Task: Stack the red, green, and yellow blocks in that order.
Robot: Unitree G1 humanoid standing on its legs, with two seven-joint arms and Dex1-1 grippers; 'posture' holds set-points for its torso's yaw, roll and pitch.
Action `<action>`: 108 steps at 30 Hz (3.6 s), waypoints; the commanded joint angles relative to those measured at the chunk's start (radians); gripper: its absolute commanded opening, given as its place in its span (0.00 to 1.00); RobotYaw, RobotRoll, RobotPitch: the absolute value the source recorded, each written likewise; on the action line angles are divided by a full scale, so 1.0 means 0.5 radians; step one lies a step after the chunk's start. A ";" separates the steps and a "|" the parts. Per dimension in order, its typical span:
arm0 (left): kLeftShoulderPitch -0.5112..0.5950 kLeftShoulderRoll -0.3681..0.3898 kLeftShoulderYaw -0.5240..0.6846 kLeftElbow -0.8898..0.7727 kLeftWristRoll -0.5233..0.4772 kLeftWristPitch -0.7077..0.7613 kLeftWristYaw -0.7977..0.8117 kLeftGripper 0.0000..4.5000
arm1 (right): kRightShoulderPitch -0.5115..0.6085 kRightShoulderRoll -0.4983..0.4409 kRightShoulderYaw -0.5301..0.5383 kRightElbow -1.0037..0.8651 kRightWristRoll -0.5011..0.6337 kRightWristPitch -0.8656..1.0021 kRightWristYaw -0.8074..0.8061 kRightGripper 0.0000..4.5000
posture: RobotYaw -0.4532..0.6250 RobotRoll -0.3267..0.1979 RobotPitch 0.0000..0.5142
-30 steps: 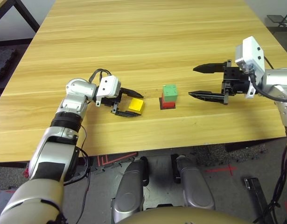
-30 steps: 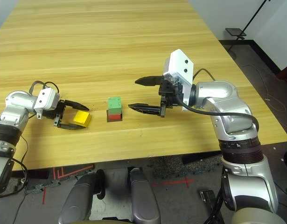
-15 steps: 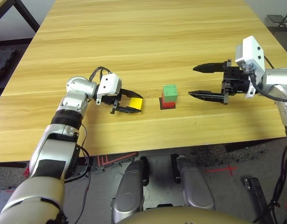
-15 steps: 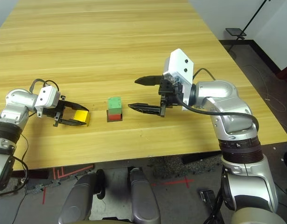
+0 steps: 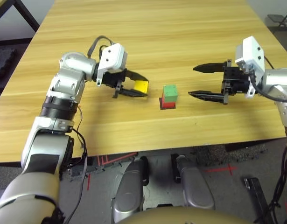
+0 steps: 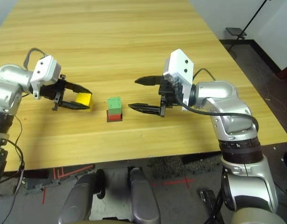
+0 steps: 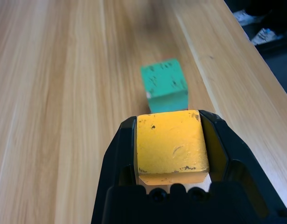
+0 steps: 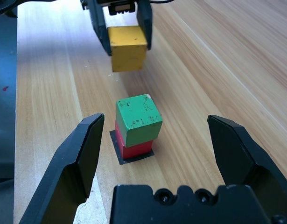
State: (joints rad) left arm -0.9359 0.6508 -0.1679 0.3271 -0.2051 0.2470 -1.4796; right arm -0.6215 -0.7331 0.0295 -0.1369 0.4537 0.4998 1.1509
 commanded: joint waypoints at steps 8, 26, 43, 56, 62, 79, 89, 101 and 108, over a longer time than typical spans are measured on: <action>-0.147 -0.055 -0.050 -0.231 -0.009 0.380 0.177 0.46 | 0.057 0.000 -0.026 -0.027 0.010 -0.027 -0.042 1.00 | 0.55 0.73 0.37; -0.060 -0.274 -0.139 -0.335 0.005 0.449 0.381 0.46 | 0.111 -0.053 -0.053 -0.094 0.045 0.030 -0.044 1.00 | 0.54 0.70 0.40; 0.009 -0.352 -0.193 -0.396 -0.006 0.450 0.447 0.46 | 0.092 -0.047 -0.053 -0.065 0.032 0.026 -0.048 1.00 | 0.54 0.70 0.41; 0.020 -0.385 -0.210 -0.389 -0.002 0.450 0.487 0.46 | 0.086 -0.042 -0.050 -0.059 0.033 0.026 -0.047 1.00 | 0.54 0.69 0.42; 0.024 -0.385 -0.210 -0.374 0.003 0.438 0.488 0.46 | 0.074 -0.039 -0.044 -0.049 0.032 0.025 -0.044 1.00 | 0.54 0.69 0.43; 0.055 -0.380 -0.226 -0.295 0.046 0.341 0.481 0.46 | 0.051 -0.022 -0.029 -0.035 0.024 0.028 -0.032 1.00 | 0.55 0.67 0.44; 0.048 -0.394 -0.206 -0.363 -0.012 0.468 0.499 0.80 | 0.030 -0.017 -0.023 -0.012 0.011 0.016 -0.026 1.00 | 0.55 0.68 0.42; 0.010 -0.313 -0.202 -0.285 0.008 0.445 0.439 0.99 | 0.034 -0.013 -0.027 -0.010 0.010 0.007 -0.025 1.00 | 0.54 0.68 0.41; 0.004 -0.099 -0.135 -0.325 -0.069 0.554 0.275 0.99 | 0.011 -0.022 -0.024 0.025 -0.002 -0.008 -0.009 1.00 | 0.55 0.68 0.40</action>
State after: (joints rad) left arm -0.9300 0.5852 -0.2450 0.1804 -0.2224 0.5098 -1.3172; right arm -0.6130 -0.7383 0.0139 -0.1247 0.4534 0.5042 1.1375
